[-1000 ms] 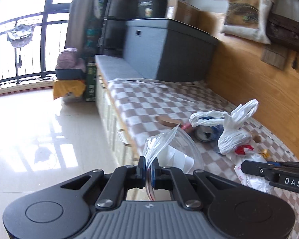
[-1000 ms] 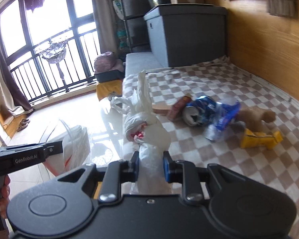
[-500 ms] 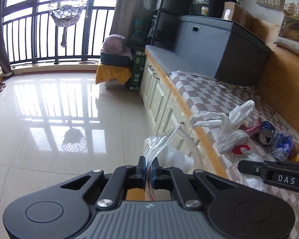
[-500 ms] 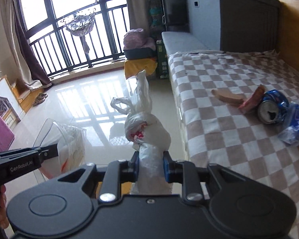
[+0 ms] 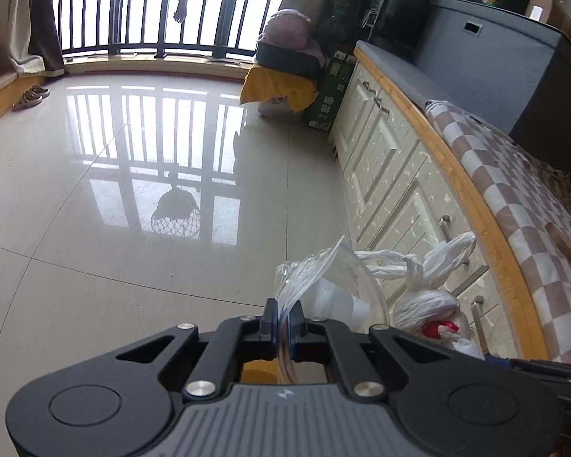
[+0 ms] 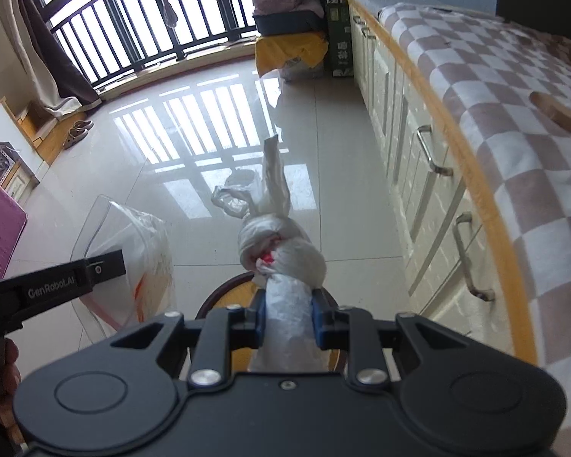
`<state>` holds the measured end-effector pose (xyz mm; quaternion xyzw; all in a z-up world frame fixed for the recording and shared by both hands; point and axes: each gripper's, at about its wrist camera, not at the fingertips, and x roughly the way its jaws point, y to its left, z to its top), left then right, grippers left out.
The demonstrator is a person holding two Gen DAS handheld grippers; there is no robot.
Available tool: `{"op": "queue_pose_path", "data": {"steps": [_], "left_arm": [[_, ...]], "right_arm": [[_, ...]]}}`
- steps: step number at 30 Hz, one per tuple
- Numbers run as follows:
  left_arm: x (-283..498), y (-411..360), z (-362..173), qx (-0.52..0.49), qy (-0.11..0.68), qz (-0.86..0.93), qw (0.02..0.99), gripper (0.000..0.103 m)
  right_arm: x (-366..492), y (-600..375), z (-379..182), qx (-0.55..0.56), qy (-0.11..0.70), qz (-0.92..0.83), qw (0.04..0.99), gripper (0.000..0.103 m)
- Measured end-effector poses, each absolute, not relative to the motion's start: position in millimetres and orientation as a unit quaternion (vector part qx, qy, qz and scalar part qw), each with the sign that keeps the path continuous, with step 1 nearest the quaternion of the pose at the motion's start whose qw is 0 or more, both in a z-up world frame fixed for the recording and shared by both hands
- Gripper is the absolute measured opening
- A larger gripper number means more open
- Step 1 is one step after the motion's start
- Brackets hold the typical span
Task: Collect trash
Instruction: 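Carry the white bag and clear bag toward the yellow wastebasket with both tools, then open the right tool over the wastebasket while the left tool releases the clear bag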
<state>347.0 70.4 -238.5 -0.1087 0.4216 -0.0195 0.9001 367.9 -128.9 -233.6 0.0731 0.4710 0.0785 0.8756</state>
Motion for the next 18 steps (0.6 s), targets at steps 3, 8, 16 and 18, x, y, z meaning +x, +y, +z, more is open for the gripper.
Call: {"op": "queue_pose_path", "data": {"steps": [3, 8, 16, 18], "left_arm": [[364.8, 72.0, -268.3, -0.114, 0.442, -0.012, 0.889, 0.005], [377.8, 74.6, -327.3, -0.115, 0.490, -0.004, 0.864, 0.005], [392.8, 87.9, -402.6, -0.099, 0.558, 0.006, 0.824, 0.005], [396.7, 87.1, -413.8, -0.086, 0.569, 0.005, 0.818, 0.005]], "right_arm": [[389.3, -122.8, -264.8, 0.093, 0.497, 0.072, 0.860, 0.024], [412.3, -106.6, -323.6, 0.084, 0.543, 0.064, 0.833, 0.024], [426.9, -85.6, -398.2, 0.034, 0.602, 0.080, 0.794, 0.024], [431.6, -84.4, -411.3, 0.025, 0.611, 0.077, 0.787, 0.024]]}}
